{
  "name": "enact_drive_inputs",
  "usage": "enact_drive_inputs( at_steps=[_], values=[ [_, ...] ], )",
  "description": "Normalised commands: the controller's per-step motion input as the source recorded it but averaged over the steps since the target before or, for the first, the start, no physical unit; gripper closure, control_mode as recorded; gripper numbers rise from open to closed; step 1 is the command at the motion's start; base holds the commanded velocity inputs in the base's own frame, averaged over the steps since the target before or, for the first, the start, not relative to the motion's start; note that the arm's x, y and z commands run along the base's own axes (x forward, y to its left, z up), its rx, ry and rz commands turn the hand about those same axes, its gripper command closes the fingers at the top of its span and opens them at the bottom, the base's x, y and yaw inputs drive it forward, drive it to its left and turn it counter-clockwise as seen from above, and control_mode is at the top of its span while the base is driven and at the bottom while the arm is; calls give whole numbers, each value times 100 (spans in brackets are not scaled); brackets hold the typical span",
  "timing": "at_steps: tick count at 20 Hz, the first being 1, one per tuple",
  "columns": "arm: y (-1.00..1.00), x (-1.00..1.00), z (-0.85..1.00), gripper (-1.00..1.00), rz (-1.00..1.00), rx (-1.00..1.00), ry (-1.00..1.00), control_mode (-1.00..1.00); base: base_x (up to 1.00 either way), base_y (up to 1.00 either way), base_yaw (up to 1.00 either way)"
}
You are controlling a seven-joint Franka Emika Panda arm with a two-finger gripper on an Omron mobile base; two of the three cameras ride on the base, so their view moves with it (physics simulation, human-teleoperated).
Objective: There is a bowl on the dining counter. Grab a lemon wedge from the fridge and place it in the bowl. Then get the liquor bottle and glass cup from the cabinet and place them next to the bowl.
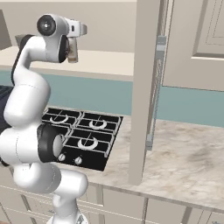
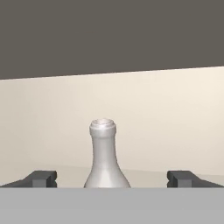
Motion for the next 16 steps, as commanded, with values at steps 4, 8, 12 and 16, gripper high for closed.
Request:
enact_drive_inputs(
  at_steps=[4,8,12,16],
  values=[
    [7,15,0,-100,0,0,0,-100,0,0,0],
    [7,13,0,-100,0,0,0,-100,0,0,0],
    [4,18,0,-100,0,0,1,-100,0,0,0],
    [1,22,0,-100,0,0,1,-100,0,0,0]
  ],
)
